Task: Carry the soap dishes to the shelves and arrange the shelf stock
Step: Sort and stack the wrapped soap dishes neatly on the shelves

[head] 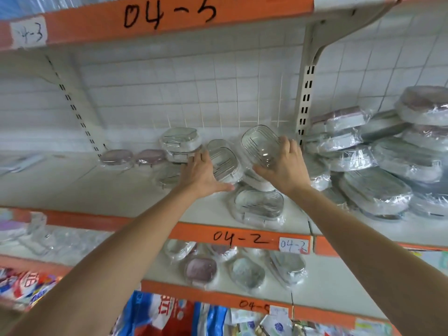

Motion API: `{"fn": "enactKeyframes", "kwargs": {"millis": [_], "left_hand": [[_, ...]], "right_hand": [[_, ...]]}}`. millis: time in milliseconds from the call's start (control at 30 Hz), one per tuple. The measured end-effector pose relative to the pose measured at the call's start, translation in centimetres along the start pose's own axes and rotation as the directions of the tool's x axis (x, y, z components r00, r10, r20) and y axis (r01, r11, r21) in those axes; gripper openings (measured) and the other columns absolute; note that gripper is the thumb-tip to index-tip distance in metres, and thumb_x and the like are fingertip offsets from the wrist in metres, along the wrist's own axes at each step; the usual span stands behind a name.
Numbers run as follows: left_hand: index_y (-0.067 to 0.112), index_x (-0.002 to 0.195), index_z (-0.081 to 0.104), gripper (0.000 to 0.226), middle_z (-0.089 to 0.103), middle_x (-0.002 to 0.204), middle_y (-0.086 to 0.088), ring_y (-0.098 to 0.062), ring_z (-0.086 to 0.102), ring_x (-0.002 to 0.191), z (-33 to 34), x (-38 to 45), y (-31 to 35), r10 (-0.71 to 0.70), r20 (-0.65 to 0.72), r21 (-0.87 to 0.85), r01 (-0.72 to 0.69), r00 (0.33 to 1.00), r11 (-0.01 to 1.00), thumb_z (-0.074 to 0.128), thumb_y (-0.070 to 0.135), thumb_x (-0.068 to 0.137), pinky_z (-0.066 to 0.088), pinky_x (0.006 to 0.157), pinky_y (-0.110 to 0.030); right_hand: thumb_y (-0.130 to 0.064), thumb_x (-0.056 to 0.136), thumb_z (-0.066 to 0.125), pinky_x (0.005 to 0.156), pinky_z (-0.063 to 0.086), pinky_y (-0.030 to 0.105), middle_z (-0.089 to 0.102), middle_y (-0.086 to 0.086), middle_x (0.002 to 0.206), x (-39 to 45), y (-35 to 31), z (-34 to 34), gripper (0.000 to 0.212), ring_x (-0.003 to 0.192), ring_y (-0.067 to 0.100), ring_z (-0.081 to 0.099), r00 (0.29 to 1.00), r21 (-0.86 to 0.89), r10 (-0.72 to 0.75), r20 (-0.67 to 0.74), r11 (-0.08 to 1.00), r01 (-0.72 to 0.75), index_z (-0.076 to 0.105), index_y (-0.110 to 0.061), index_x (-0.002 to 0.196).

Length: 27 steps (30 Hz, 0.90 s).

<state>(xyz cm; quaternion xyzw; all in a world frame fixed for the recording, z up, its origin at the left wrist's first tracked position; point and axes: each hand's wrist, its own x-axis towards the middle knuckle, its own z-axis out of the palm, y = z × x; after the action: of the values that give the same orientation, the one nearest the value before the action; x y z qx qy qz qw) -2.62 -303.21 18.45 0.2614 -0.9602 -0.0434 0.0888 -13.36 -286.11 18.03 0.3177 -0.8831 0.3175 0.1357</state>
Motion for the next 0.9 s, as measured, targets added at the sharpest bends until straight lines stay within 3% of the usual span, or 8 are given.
{"fn": "enactKeyframes", "kwargs": {"millis": [100, 233, 533, 633, 900], "left_hand": [[0.003, 0.148, 0.018, 0.122, 0.03, 0.149, -0.015, -0.03, 0.031, 0.136, 0.2, -2.3, -0.6, 0.019, -0.034, -0.003, -0.019, 0.999, 1.0, 0.074, 0.069, 0.062, 0.031, 0.108, -0.041], [0.005, 0.147, 0.017, 0.123, 0.027, 0.149, -0.014, -0.03, 0.031, 0.136, 0.7, -6.3, -2.3, 0.043, -0.059, -0.031, -0.045, 0.997, 0.999, 0.076, 0.068, 0.059, 0.031, 0.108, -0.041], [0.001, 0.139, 0.032, 0.124, 0.043, 0.137, -0.015, -0.029, 0.043, 0.124, 2.7, -16.5, -5.0, 0.097, 0.027, 0.045, -0.098, 0.995, 0.994, 0.058, 0.087, 0.054, 0.037, 0.105, -0.04], [0.002, 0.142, 0.029, 0.129, 0.041, 0.14, -0.015, -0.029, 0.041, 0.127, 3.9, -19.3, -5.1, 0.122, 0.075, 0.051, -0.126, 0.99, 0.991, 0.053, 0.09, 0.05, 0.036, 0.107, -0.042], [0.004, 0.148, 0.017, 0.121, 0.028, 0.151, -0.016, -0.031, 0.029, 0.138, 8.7, -23.3, -5.6, 0.117, 0.256, 0.101, -0.146, 0.96, 0.984, 0.068, 0.075, 0.063, 0.031, 0.109, -0.044]], "right_hand": [[-0.047, 0.076, 0.072, 0.113, 0.025, 0.035, 0.032, 0.015, 0.143, -2.2, -0.7, 0.2, 0.097, 0.135, 0.028, 0.026, 1.0, 0.039, -0.012, -0.011, 0.999, 0.013, 0.022, 0.0, 0.144], [-0.049, 0.075, 0.073, 0.109, 0.03, 0.039, 0.034, 0.014, 0.143, -6.2, -2.1, 0.9, 0.096, 0.133, 0.029, 0.031, 1.0, 0.039, 0.006, -0.02, 0.999, -0.005, 0.026, -0.001, 0.144], [-0.049, 0.072, 0.076, 0.107, 0.03, 0.036, 0.036, 0.017, 0.14, -16.3, -3.9, -0.7, 0.096, 0.131, 0.029, 0.032, 0.997, -0.005, 0.001, 0.073, 1.0, -0.001, 0.03, 0.001, 0.141], [-0.046, 0.073, 0.076, 0.106, 0.03, 0.035, 0.034, 0.014, 0.143, -19.6, -3.8, -1.0, 0.094, 0.133, 0.027, 0.031, 0.99, -0.011, 0.028, 0.135, 1.0, -0.027, 0.028, -0.003, 0.142], [-0.049, 0.075, 0.073, 0.104, 0.034, 0.037, 0.035, 0.012, 0.141, -26.4, -1.0, 0.9, 0.096, 0.13, 0.027, 0.034, 0.943, -0.092, 0.134, 0.304, 0.99, -0.111, 0.025, -0.003, 0.144]]}}
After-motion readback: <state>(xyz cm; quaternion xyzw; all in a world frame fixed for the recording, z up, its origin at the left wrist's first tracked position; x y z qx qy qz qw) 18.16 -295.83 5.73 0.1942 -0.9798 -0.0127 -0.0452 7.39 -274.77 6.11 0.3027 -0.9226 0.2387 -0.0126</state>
